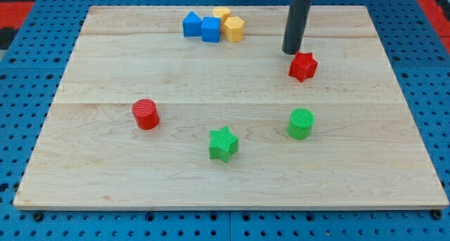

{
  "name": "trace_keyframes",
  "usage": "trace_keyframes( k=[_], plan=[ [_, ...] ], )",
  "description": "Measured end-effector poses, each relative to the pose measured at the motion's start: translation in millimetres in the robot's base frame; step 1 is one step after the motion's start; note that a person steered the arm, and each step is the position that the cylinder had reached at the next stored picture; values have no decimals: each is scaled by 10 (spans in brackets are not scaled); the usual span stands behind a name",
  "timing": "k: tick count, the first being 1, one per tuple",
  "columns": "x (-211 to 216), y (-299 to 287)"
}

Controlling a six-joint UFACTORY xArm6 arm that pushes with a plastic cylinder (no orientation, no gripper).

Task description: Push the arm away from the blocks

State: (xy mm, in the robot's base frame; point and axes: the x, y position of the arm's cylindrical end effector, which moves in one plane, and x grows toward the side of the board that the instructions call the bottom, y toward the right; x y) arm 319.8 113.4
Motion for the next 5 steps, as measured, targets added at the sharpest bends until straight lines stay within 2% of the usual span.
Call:
trace_keyframes(
  k=[2, 3, 5],
  plan=[
    [498, 196],
    [82, -328],
    [1069, -538]
  ],
)
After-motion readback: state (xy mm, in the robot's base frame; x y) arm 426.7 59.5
